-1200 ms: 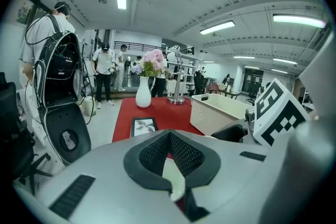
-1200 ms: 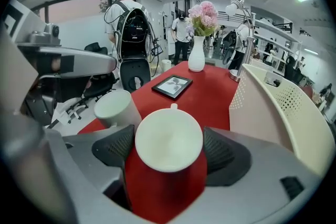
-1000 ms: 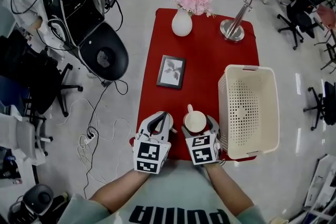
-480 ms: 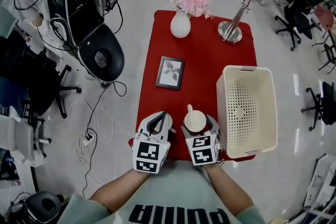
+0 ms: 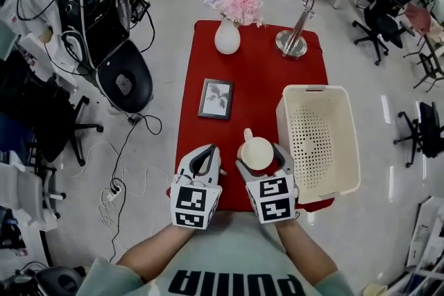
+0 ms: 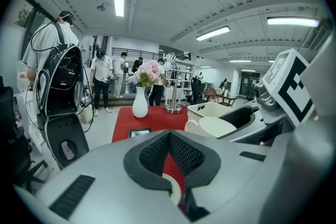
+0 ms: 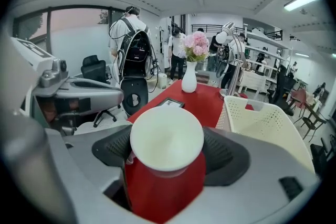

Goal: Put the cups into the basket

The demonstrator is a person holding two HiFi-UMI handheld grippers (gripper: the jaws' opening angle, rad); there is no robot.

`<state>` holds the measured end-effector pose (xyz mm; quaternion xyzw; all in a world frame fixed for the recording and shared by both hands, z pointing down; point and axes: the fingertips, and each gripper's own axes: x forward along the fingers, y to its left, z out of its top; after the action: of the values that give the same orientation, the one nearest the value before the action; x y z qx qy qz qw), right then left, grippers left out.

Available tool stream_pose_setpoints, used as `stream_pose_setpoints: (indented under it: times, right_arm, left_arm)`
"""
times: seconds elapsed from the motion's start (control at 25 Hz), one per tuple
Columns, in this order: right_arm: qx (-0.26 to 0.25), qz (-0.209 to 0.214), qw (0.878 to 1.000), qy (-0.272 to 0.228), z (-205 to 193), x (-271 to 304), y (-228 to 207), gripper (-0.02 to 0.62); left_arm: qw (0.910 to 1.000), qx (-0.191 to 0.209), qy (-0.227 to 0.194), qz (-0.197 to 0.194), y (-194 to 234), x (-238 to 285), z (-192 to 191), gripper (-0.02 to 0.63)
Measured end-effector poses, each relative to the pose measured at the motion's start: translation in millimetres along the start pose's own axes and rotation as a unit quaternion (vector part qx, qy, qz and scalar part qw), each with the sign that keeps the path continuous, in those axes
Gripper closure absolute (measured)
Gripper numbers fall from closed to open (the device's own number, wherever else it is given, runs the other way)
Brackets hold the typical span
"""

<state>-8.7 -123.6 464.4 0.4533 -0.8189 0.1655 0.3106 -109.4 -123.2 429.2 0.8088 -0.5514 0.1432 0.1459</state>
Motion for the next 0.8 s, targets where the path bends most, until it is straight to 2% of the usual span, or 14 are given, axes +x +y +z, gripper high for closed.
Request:
stream_pose_setpoints:
  times: [0.36,0.56,0.8]
  right_arm:
    - [0.014,-0.018,0.998,-0.059,35.2,-50.6,-30.3,0.212]
    - [0.028,-0.051,0.995,-0.079,39.0,-75.1,-72.4,0.212]
    - [0.042,-0.092,0.992,-0.074,29.9,-91.7,-129.6,0.212]
  left_arm:
    - [0.9986,0.005,-0.034,-0.04,-39.0,10.5,40.6,0.6]
    - [0.9968,0.013,-0.046,-0.064,-73.8,27.5,60.1,0.6]
    - [0.9935,0.025,-0.047,-0.1,-120.9,53.4,73.2,0.6]
